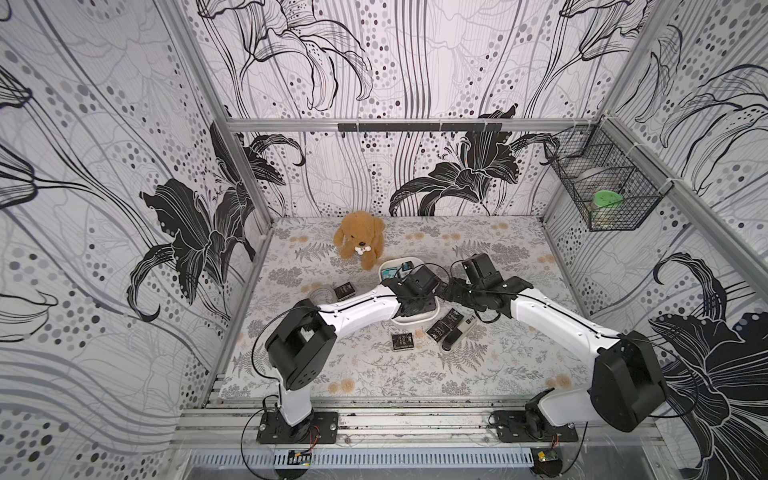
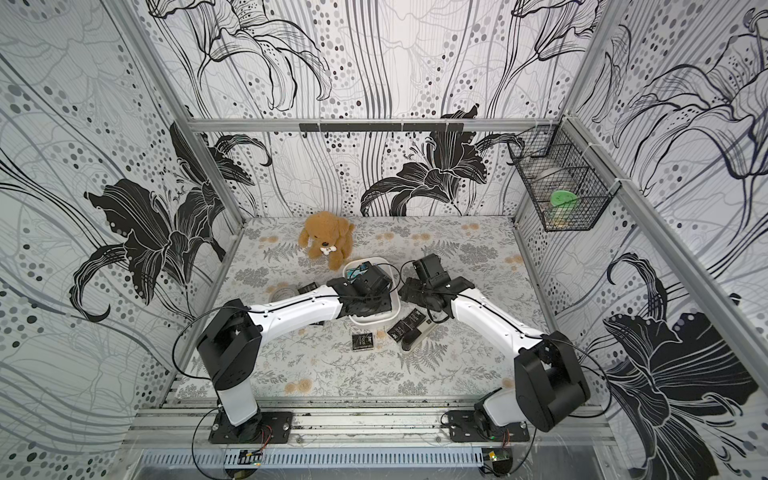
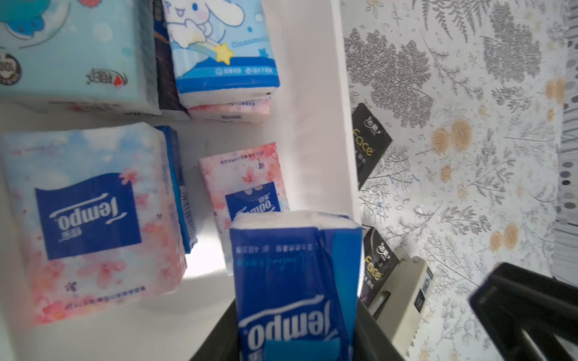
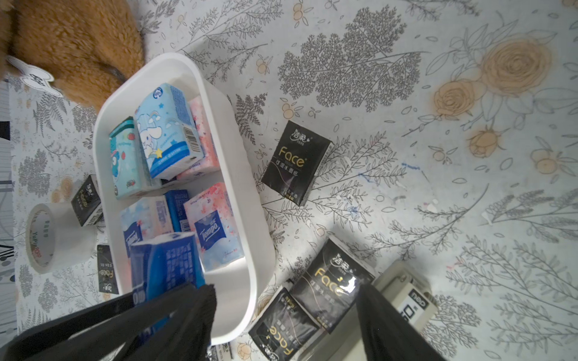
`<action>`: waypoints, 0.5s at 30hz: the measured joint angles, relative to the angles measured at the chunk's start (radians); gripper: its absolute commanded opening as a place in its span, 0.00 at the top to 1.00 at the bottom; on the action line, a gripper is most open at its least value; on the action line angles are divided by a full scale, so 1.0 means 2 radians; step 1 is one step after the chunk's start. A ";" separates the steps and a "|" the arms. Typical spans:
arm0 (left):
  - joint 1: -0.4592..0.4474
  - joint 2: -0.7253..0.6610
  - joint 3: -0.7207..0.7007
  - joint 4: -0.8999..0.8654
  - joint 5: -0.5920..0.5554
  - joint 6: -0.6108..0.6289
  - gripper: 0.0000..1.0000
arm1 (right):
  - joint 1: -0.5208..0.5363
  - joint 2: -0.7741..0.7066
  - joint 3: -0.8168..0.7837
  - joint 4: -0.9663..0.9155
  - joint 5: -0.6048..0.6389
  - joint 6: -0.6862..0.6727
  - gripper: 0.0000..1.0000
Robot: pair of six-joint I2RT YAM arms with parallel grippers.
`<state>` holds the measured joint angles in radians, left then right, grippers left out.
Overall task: Put the pocket tissues into the storage box
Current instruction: Place the pocket tissues in the storage box.
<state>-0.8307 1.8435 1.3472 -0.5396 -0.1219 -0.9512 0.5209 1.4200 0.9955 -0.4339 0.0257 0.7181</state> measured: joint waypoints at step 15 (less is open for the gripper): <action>0.000 0.055 0.042 -0.035 -0.043 -0.007 0.46 | -0.001 -0.004 -0.002 0.000 0.003 0.000 0.23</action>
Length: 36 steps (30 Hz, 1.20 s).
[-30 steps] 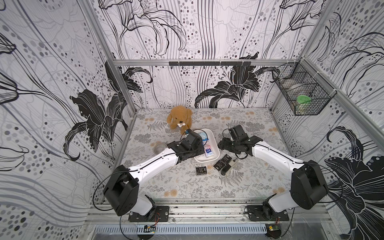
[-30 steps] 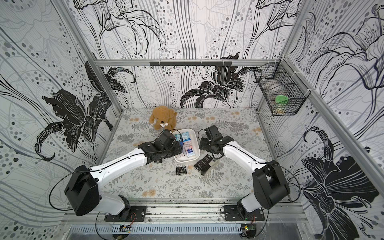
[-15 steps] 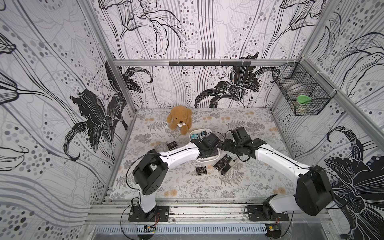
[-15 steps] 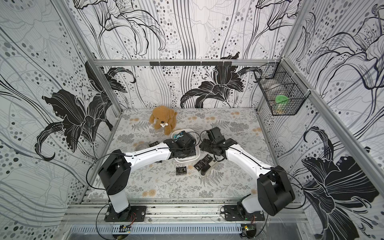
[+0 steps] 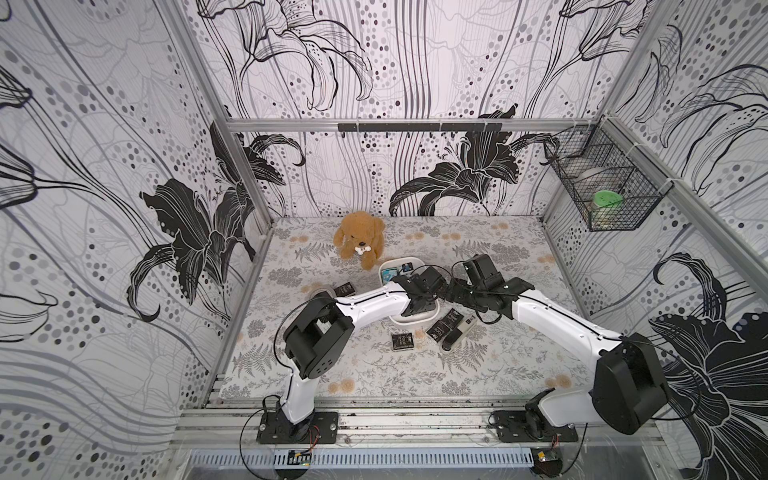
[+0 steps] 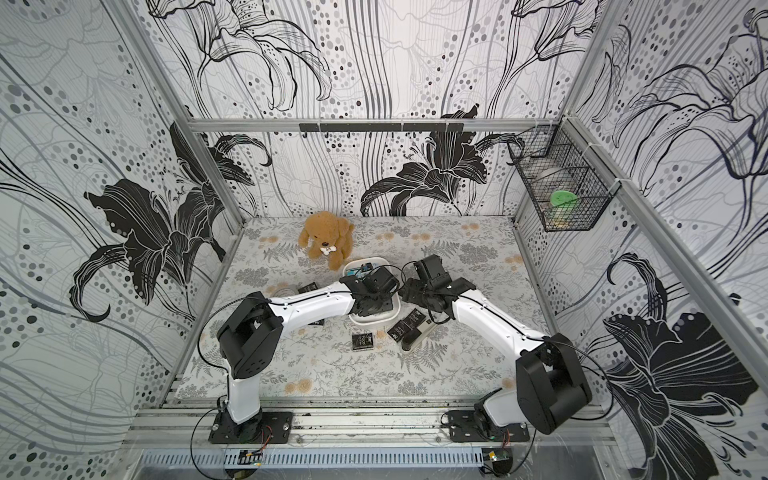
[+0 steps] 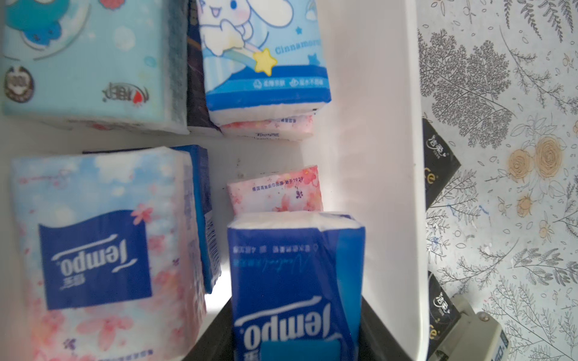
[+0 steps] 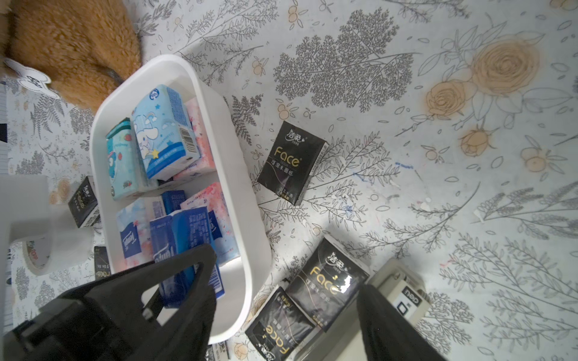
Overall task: Put the pocket tissues into the storage box
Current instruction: Place the pocket tissues in the storage box, then pick up the pocket tissues from the center of the board.
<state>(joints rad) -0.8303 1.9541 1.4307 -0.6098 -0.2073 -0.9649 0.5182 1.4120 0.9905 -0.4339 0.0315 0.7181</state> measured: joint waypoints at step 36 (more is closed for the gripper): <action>0.186 -0.314 -0.276 0.098 0.080 0.043 0.29 | -0.041 0.187 0.075 0.035 -0.037 0.027 0.32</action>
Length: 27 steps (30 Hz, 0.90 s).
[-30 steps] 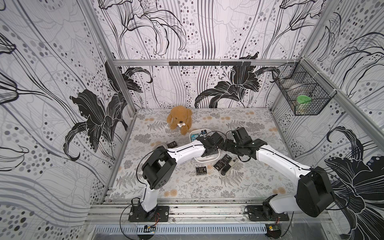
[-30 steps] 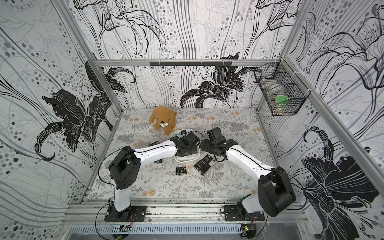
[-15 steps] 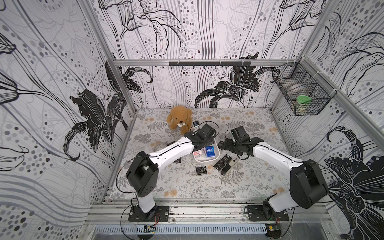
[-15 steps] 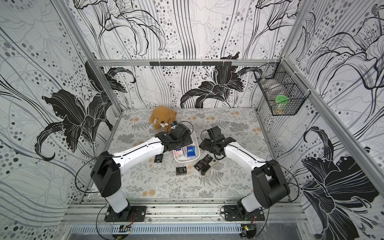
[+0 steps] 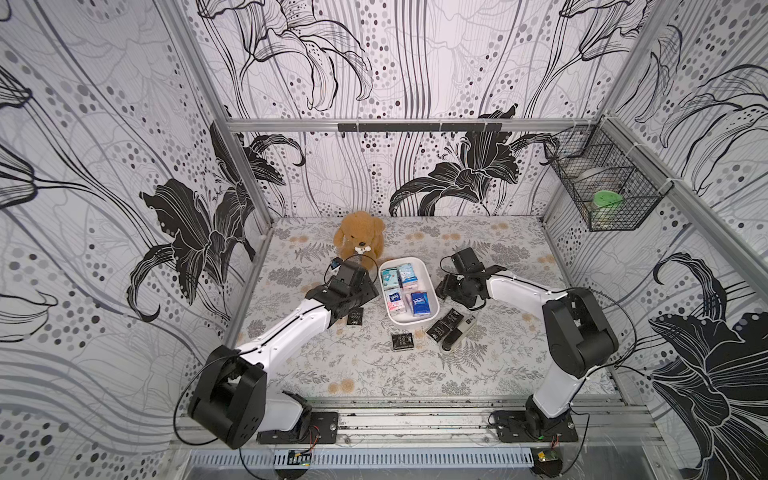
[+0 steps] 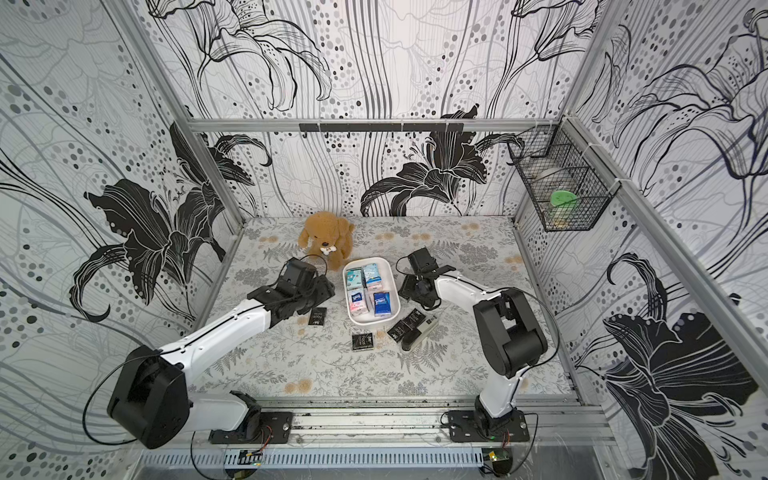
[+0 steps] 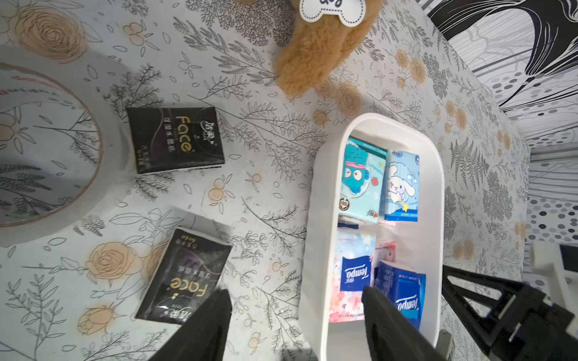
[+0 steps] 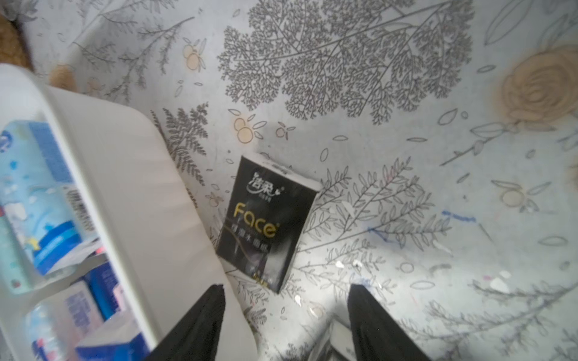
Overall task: Put the pocket tissues into the storage box
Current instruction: Pick up the pocket tissues from the center of the board.
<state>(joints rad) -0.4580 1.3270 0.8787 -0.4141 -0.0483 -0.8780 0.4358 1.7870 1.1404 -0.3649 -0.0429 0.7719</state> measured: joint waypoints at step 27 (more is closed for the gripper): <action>0.018 -0.031 -0.027 0.020 0.038 0.024 0.29 | -0.010 0.078 0.066 0.007 -0.016 0.001 0.77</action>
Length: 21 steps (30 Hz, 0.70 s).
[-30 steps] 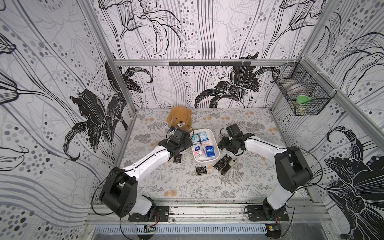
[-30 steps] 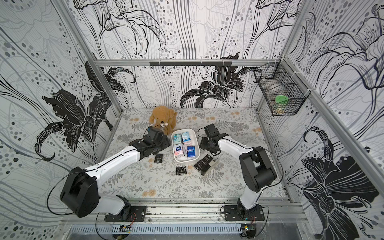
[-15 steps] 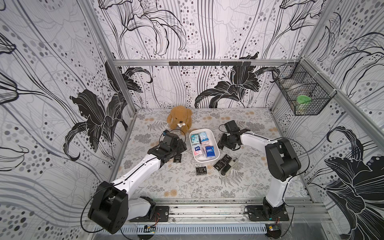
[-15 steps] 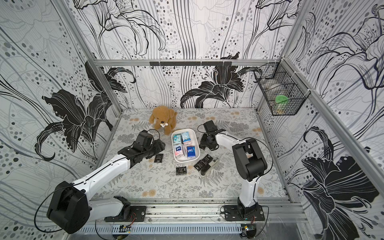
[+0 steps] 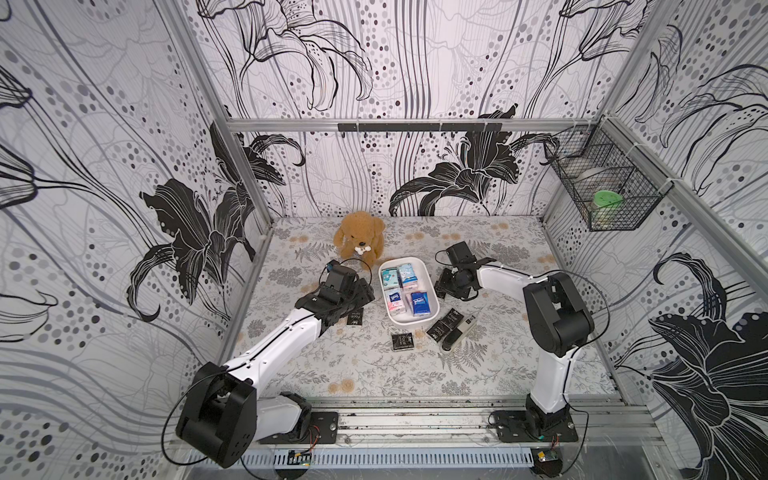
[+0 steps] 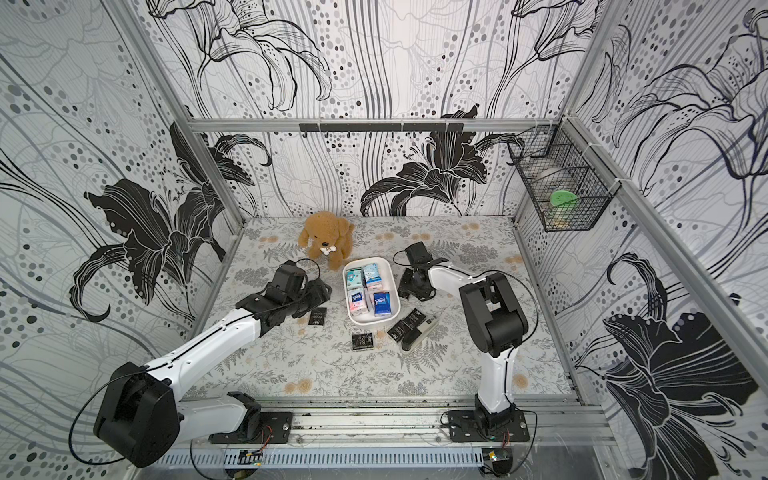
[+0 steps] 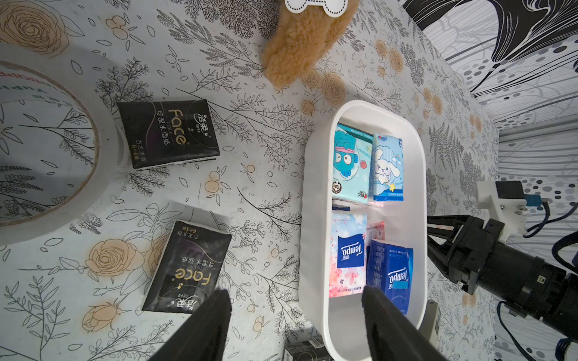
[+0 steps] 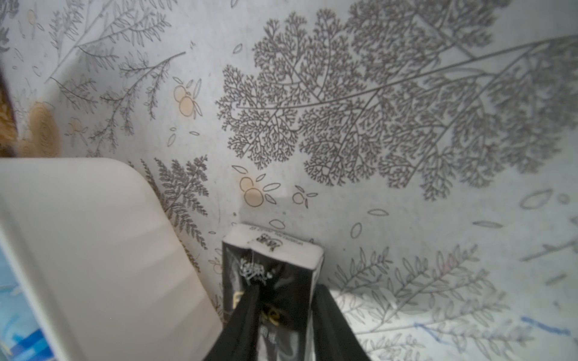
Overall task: Put the pocket tissues into the storage box
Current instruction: Pick up the pocket tissues from the center of the board.
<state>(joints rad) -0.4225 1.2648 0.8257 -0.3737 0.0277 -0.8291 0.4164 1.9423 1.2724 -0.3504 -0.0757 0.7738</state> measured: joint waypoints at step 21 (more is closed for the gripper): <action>0.020 0.013 -0.010 0.012 0.017 0.000 0.29 | 0.000 -0.061 0.045 -0.095 0.056 -0.097 0.90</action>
<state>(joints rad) -0.3828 1.2903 0.8051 -0.3504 0.0624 -0.8299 0.4164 1.8198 1.3632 -0.5396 0.0360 0.5800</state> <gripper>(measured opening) 0.713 0.123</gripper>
